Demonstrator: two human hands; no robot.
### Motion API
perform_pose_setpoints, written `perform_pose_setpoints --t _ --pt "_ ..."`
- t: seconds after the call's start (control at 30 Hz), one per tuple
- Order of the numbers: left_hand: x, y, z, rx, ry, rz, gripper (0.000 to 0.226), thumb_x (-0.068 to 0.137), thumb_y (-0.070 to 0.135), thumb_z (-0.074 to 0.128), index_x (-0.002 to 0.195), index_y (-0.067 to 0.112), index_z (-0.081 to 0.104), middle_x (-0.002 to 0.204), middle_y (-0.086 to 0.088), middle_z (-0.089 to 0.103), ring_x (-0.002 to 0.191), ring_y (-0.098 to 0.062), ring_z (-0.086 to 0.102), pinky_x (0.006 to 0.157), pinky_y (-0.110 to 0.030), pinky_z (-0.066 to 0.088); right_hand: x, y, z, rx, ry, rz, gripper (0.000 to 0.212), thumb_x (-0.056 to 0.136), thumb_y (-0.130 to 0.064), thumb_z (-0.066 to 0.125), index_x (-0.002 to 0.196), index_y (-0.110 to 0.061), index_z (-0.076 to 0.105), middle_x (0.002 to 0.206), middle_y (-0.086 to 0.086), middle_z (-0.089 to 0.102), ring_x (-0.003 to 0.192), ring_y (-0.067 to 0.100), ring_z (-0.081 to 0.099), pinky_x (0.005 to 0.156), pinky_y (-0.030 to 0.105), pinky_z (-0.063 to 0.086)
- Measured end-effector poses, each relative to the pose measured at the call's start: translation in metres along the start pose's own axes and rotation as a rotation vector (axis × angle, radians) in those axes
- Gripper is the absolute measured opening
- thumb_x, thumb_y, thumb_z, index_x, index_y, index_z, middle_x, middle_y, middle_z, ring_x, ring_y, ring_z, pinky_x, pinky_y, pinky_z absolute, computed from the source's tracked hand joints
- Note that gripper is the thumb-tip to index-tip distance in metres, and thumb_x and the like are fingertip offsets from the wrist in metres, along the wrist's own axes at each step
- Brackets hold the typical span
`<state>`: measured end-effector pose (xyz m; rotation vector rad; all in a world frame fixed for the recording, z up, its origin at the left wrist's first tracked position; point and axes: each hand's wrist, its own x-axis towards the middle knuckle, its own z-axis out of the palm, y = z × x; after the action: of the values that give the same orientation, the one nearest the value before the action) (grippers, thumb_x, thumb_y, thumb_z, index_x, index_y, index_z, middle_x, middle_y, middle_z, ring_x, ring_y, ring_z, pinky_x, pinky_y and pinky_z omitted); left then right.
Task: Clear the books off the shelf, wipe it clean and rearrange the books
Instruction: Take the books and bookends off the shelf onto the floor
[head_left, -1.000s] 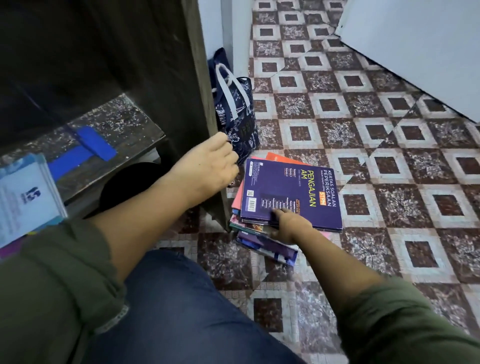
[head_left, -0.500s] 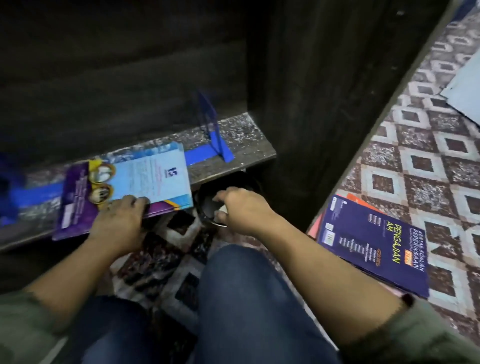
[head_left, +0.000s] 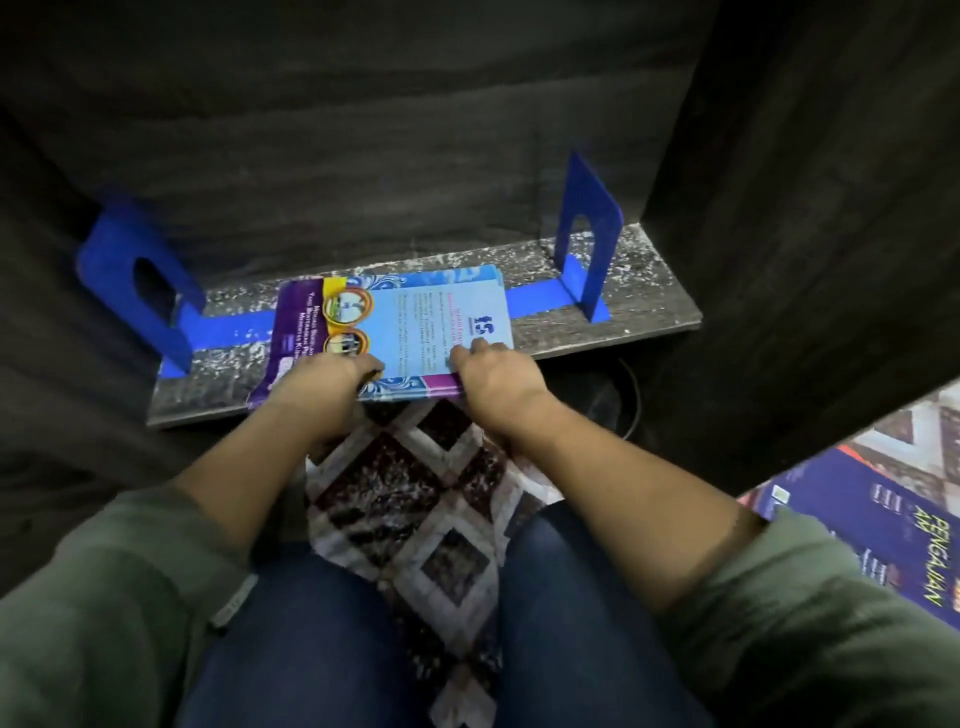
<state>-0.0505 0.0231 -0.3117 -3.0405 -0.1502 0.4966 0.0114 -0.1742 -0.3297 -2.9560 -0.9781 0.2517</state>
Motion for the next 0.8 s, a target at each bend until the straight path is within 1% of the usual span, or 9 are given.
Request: perform_pose_setpoints --t 0.1,0.17,0.27,0.37,0.43,0.53,0.63,0.73,0.8 --pt "0.005 -0.002 -0.020 -0.005 -0.033 0.013 0.053 0.089 0.025 0.057 0.139 0.037 0.047 0.138 -0.005 0.053 0.121 -0.027 0.052 0.095 -0.030 0.043 0.009 -0.001 -0.020 -0.043 -0.077 0.001 0.039 0.092 -0.032 0.053 0.126 -0.016 0.047 0.123 0.010 0.057 0.110 0.030 0.058 0.083 0.037 0.048" --pt "0.007 -0.003 -0.032 -0.038 -0.065 0.011 0.050 0.090 0.022 0.056 0.138 0.036 0.049 0.143 -0.001 0.050 0.127 -0.024 0.048 0.098 -0.028 0.040 0.013 -0.003 -0.031 -0.076 -0.141 -0.002 0.040 0.091 -0.026 0.051 0.129 -0.016 0.047 0.127 0.011 0.056 0.114 0.031 0.056 0.088 0.038 0.048" --pt "0.010 -0.001 -0.042 -0.057 -0.102 0.000 0.048 0.090 0.019 0.054 0.136 0.035 0.051 0.141 0.002 0.050 0.126 -0.024 0.047 0.096 -0.028 0.040 0.016 -0.003 -0.042 -0.088 -0.189 0.006 0.040 0.089 -0.020 0.052 0.128 -0.016 0.049 0.126 0.012 0.056 0.112 0.031 0.056 0.088 0.038 0.048" --pt "0.009 0.003 -0.040 -0.052 -0.124 -0.003 0.050 0.090 0.017 0.053 0.138 0.032 0.050 0.142 0.000 0.049 0.127 -0.024 0.047 0.099 -0.030 0.040 0.016 -0.007 -0.042 -0.113 -0.167 0.034 0.038 0.091 -0.027 0.053 0.128 -0.017 0.050 0.124 0.009 0.057 0.110 0.028 0.058 0.079 0.036 0.047" --pt "0.004 0.008 -0.031 0.001 -0.100 -0.022 0.052 0.089 0.014 0.052 0.138 0.032 0.047 0.138 -0.005 0.052 0.122 -0.027 0.051 0.098 -0.034 0.045 0.016 -0.015 -0.037 -0.144 -0.119 0.040 0.039 0.095 -0.033 0.052 0.130 -0.017 0.048 0.125 0.006 0.057 0.112 0.026 0.058 0.073 0.034 0.043" --pt "-0.006 0.025 -0.020 0.150 0.010 -0.105 0.046 0.092 0.002 0.046 0.134 0.018 0.045 0.128 -0.011 0.056 0.115 -0.030 0.057 0.088 -0.036 0.047 0.019 -0.024 -0.032 -0.130 -0.102 0.027 0.036 0.099 -0.019 0.042 0.135 -0.017 0.044 0.131 0.007 0.056 0.119 0.026 0.055 0.081 0.037 0.047" --pt "-0.016 0.029 -0.022 0.272 0.231 -0.128 0.033 0.097 0.007 0.040 0.129 0.010 0.047 0.123 -0.011 0.056 0.112 -0.030 0.057 0.091 -0.037 0.044 0.020 -0.019 -0.039 -0.128 -0.059 0.008 0.039 0.099 -0.012 0.037 0.137 -0.019 0.043 0.130 0.010 0.057 0.118 0.031 0.056 0.087 0.039 0.047" --pt "-0.017 0.014 -0.034 0.242 0.491 -0.096 0.035 0.094 0.008 0.041 0.127 0.009 0.053 0.112 -0.016 0.059 0.104 -0.035 0.057 0.095 -0.044 0.040 0.017 0.000 -0.056 -0.134 0.078 0.033 0.045 0.097 -0.012 0.038 0.142 -0.019 0.037 0.134 0.014 0.052 0.121 0.036 0.050 0.098 0.045 0.040" --pt "-0.019 0.015 -0.052 0.186 0.690 -0.022 0.036 0.089 0.008 0.041 0.120 0.006 0.059 0.102 -0.020 0.063 0.094 -0.038 0.060 0.091 -0.048 0.041 0.009 0.012 -0.071 -0.098 0.203 0.077 0.051 0.096 -0.012 0.040 0.145 -0.020 0.033 0.142 0.013 0.045 0.129 0.035 0.043 0.108 0.050 0.032"
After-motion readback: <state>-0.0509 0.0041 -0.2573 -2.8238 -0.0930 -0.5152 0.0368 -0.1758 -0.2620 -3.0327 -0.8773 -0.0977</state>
